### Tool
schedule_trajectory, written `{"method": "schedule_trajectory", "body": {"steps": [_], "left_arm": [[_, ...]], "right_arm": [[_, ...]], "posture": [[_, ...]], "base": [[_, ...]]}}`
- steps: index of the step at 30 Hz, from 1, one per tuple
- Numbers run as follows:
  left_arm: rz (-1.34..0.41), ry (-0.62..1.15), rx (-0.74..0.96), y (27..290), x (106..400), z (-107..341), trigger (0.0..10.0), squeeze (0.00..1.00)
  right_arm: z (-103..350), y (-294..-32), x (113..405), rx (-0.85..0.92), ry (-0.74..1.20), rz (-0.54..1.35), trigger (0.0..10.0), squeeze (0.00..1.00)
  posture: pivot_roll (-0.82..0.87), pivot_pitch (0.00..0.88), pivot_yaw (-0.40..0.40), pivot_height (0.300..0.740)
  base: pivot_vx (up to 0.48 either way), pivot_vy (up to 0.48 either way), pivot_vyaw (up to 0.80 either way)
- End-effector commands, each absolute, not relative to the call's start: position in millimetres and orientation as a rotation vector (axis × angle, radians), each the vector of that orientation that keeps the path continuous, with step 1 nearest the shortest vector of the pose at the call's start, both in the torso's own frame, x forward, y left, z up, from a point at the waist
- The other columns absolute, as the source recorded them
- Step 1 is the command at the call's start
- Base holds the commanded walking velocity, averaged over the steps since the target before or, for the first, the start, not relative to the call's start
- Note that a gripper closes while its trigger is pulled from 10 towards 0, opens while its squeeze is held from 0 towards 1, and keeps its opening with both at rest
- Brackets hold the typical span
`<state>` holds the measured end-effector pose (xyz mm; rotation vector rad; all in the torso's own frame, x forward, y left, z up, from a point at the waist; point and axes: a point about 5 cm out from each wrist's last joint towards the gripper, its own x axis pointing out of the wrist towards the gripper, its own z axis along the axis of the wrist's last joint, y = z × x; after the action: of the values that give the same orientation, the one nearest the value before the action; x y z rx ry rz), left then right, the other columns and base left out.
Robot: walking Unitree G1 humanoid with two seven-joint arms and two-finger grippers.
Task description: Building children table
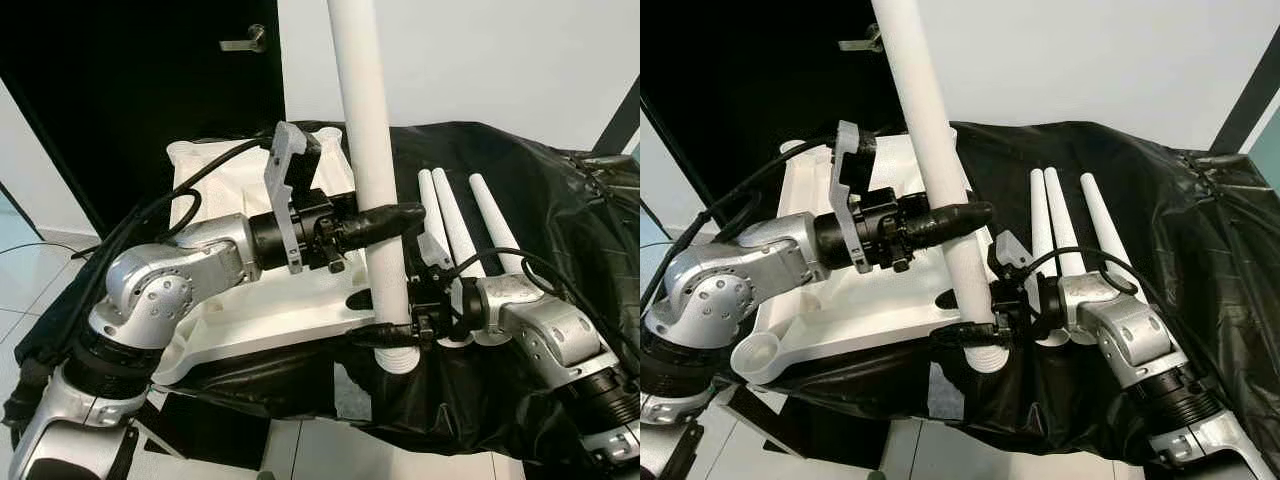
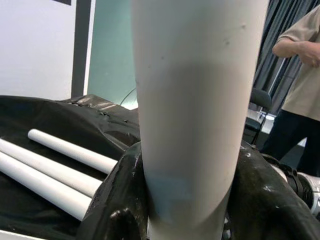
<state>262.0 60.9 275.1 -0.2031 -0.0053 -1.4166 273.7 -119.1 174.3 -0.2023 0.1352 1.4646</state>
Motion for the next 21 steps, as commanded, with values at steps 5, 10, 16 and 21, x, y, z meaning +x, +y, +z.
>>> {"method": "schedule_trajectory", "body": {"steps": [5,10,16,21], "left_arm": [[-1.415,-0.056,-0.108,54,266,287,10.0,0.0],[-1.22,-0.038,-0.125,50,282,296,10.0,0.0],[-1.025,-0.031,-0.119,49,298,301,10.0,0.0],[-0.893,-0.081,-0.072,44,306,302,10.0,0.0]], "right_arm": [[183,-118,281,-0.187,0.07,1.371,10.0,1.0],[187,-117,287,-0.168,0.016,1.238,10.0,0.0],[190,-111,302,-0.155,-0.057,0.966,10.0,0.0],[187,-110,312,-0.187,-0.084,0.751,10.0,0.0]], "posture": [[0.04,0.0,0.009,0.74],[0.05,0.0,0.009,0.74],[0.05,0.0,0.011,0.74],[0.04,0.0,0.018,0.74]], "base": [[0.0,0.0,0.0],[0.0,0.0,0.0],[0.0,0.0,0.0],[0.0,0.0,0.0]]}}
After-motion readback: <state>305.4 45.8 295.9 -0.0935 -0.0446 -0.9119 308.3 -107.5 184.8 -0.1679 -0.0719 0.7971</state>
